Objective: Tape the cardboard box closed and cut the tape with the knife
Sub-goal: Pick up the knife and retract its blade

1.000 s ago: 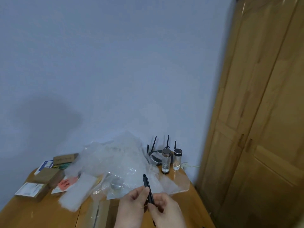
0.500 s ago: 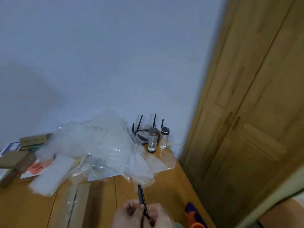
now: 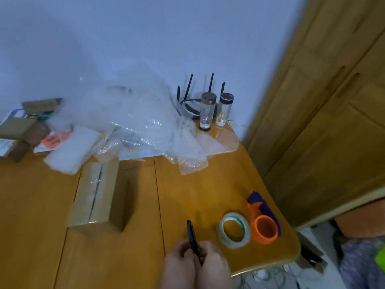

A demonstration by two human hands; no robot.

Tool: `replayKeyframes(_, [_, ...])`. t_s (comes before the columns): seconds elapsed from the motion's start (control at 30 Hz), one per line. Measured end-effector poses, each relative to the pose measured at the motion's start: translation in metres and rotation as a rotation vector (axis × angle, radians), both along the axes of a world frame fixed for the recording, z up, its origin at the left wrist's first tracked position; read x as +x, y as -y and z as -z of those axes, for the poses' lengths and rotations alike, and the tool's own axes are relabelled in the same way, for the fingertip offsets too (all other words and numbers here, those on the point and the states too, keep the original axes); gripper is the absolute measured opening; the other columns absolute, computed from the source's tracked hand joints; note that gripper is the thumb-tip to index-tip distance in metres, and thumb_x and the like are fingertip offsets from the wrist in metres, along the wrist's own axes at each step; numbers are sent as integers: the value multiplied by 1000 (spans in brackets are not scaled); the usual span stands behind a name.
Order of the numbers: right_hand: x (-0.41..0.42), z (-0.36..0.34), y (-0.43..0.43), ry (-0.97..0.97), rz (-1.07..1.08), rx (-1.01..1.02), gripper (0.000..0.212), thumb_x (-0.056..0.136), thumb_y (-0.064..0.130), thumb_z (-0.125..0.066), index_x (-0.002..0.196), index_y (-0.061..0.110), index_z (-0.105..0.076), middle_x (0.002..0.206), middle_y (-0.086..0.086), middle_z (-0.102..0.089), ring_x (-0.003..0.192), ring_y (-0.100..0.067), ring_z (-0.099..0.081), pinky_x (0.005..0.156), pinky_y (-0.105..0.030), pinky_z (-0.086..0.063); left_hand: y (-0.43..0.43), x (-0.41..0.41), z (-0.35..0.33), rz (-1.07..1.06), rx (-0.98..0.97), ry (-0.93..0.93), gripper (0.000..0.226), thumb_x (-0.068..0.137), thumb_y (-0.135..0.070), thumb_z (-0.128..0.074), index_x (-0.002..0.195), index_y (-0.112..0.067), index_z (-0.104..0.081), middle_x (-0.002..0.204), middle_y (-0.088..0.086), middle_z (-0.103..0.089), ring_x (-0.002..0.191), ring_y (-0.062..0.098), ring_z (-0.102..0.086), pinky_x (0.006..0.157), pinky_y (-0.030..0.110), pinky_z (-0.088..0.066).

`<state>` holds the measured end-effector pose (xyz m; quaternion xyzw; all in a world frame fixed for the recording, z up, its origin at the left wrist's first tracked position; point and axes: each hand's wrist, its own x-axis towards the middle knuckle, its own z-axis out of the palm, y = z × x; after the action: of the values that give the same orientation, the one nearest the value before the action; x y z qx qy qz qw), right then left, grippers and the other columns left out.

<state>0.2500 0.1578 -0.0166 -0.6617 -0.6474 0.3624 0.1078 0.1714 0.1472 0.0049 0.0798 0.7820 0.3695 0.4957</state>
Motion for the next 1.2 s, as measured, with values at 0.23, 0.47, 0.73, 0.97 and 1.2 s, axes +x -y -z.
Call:
replayKeyframes(0.23, [1, 38, -8, 50, -47, -88, 25, 98, 33, -58, 123, 29, -60, 118, 8, -67, 110, -13, -62, 92, -27, -49, 5, -2, 25, 151, -4, -24, 37, 103, -14, -41, 130, -19, -66, 86, -13, -65, 78, 3, -59, 59, 19, -43])
replayKeyframes(0.47, [-14, 68, -23, 148, -136, -51, 24, 102, 30, -53, 125, 24, -55, 121, 2, -59, 106, -16, -63, 90, -29, -55, -6, -9, 44, 193, -10, -25, 40, 105, -18, -37, 138, -17, -60, 85, -6, -69, 68, 10, -60, 53, 20, -45])
replayKeyframes(0.73, [-16, 78, -20, 161, -136, -8, 27, 101, 27, -56, 127, 22, -53, 126, 1, -56, 109, -16, -62, 90, -28, -55, -6, -13, 49, 201, -10, 78, 44, 106, -15, -36, 145, -18, -56, 91, -10, -68, 73, 3, -62, 46, 9, -45])
replayKeyframes(0.97, [-16, 80, -16, 142, -120, 26, 26, 100, 27, -57, 125, 21, -56, 123, -2, -58, 107, -19, -63, 89, -33, -56, -2, -11, 42, 257, 9, 111, 45, 108, -9, -35, 150, -13, -48, 108, 2, -73, 83, 12, -67, 57, 9, -52])
replayKeyframes(1.2, [-14, 78, -16, 157, -122, 17, 29, 101, 28, -56, 129, 19, -55, 125, -5, -58, 110, -23, -63, 90, -35, -56, -1, -11, 56, 234, 14, 60, 45, 105, -11, -40, 148, -18, -52, 118, 6, -74, 87, 16, -70, 70, 26, -60])
